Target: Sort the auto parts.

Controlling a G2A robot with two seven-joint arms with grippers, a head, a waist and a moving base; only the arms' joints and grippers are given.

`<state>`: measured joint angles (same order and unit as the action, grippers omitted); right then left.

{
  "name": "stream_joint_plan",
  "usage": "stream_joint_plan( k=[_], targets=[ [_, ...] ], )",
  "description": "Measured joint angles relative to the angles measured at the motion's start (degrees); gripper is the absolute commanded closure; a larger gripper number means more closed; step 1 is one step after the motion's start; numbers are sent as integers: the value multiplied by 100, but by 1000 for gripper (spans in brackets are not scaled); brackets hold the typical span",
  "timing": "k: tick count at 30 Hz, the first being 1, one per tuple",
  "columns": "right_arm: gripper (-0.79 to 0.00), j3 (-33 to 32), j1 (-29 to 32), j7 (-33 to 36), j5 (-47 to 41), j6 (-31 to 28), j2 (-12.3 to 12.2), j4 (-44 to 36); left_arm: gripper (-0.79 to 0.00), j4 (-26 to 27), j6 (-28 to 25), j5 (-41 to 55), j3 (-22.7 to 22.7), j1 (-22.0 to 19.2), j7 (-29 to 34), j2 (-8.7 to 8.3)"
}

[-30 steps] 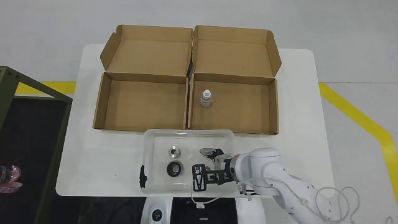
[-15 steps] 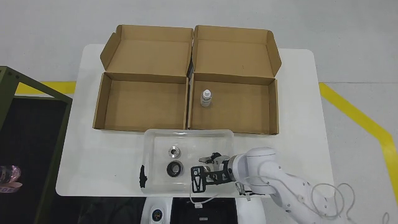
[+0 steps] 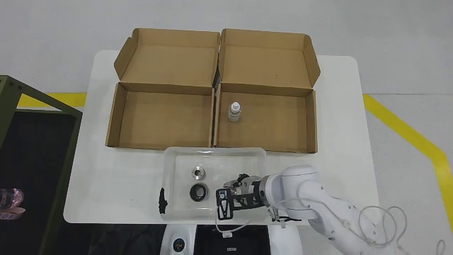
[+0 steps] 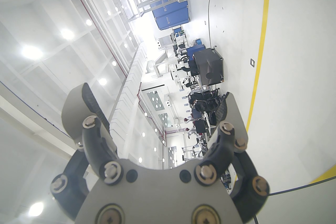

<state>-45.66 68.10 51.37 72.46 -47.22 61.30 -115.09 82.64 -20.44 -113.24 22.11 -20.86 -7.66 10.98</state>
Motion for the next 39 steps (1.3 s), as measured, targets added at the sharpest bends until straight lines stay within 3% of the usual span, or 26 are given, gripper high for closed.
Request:
stream_joint_plan(
  k=[16, 39],
  targets=[
    [0, -671, 103, -755, -413, 32, -140, -314, -785, 0, 0, 0, 0, 0, 0, 0],
    [0, -2168, 346, -1748, -1291, 64, -373, -652, -785, 0, 0, 0, 0, 0, 0, 0]
  ],
)
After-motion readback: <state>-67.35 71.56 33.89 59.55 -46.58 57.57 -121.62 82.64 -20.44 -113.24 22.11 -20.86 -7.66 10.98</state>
